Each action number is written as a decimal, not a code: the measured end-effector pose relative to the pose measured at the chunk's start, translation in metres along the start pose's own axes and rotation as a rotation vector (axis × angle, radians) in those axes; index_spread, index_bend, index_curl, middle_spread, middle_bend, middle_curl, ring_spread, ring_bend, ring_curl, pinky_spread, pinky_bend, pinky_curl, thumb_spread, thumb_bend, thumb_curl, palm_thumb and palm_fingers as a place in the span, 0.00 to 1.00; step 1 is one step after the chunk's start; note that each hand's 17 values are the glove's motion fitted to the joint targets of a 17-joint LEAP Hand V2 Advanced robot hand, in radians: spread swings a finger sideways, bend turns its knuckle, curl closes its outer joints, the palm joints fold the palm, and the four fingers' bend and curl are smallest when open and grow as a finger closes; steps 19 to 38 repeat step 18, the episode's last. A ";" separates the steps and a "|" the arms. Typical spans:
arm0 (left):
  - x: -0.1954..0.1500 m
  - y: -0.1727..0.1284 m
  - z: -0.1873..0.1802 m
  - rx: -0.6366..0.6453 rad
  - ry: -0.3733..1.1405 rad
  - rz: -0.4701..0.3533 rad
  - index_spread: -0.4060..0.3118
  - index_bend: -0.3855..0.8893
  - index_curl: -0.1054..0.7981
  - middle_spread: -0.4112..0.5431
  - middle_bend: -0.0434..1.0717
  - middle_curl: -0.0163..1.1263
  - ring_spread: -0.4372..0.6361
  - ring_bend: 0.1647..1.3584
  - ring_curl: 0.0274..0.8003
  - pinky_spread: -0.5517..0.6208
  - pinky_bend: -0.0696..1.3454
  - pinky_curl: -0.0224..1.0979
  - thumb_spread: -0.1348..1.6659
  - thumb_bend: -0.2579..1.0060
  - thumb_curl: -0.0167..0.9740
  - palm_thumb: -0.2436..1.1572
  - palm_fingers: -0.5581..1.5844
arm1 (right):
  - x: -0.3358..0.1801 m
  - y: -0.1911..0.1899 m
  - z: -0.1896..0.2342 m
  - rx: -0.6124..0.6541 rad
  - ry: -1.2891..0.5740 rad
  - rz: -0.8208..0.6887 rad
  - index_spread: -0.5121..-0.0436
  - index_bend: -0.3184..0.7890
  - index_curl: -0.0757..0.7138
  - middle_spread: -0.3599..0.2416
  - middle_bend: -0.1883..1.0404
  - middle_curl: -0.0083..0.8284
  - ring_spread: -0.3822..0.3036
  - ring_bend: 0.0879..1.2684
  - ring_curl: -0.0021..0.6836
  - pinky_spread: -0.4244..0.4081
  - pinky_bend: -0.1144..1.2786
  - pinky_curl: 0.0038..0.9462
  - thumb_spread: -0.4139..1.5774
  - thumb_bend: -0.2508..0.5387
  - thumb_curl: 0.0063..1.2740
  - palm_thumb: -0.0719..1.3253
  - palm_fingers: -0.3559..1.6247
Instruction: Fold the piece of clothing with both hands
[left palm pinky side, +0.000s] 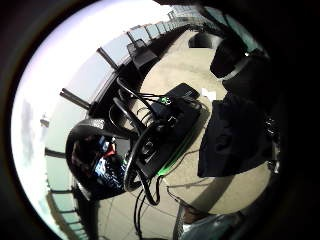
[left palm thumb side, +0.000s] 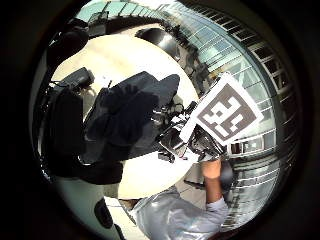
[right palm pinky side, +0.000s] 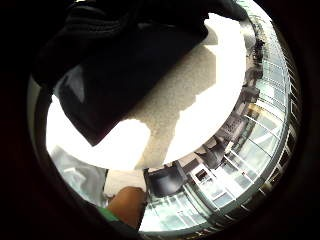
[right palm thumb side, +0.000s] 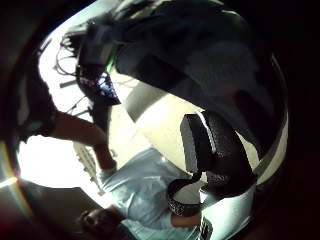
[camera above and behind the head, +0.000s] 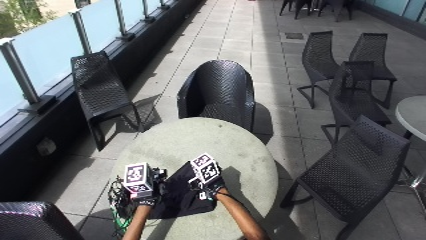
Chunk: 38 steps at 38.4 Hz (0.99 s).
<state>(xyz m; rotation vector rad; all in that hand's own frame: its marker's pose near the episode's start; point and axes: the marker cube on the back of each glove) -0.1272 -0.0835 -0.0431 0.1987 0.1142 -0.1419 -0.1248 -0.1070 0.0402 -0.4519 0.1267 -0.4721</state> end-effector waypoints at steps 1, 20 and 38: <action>0.005 0.000 0.002 -0.003 -0.003 0.011 0.39 0.40 0.46 0.34 0.19 0.33 0.39 0.33 0.43 0.57 0.26 0.40 0.94 0.26 0.30 0.56 0.57 | 0.023 0.000 0.002 0.019 0.053 0.085 0.40 0.46 0.35 0.37 0.32 0.55 0.47 0.28 0.58 0.52 0.57 0.45 0.71 0.25 0.38 0.57 0.31; 0.086 0.014 0.034 -0.076 -0.064 0.133 0.36 0.44 0.51 0.34 0.17 0.32 0.39 0.30 0.41 0.57 0.23 0.40 0.91 0.22 0.30 0.52 0.59 | 0.148 0.092 -0.035 0.650 -0.131 0.550 0.36 0.46 0.46 0.42 0.33 0.51 0.57 0.19 0.44 0.73 0.41 0.32 0.85 0.30 0.30 0.50 0.43; 0.086 0.014 0.034 -0.076 -0.064 0.133 0.36 0.44 0.51 0.34 0.17 0.32 0.39 0.30 0.41 0.57 0.23 0.40 0.91 0.22 0.30 0.52 0.59 | 0.148 0.092 -0.035 0.650 -0.131 0.550 0.36 0.46 0.46 0.42 0.33 0.51 0.57 0.19 0.44 0.73 0.41 0.32 0.85 0.30 0.30 0.50 0.43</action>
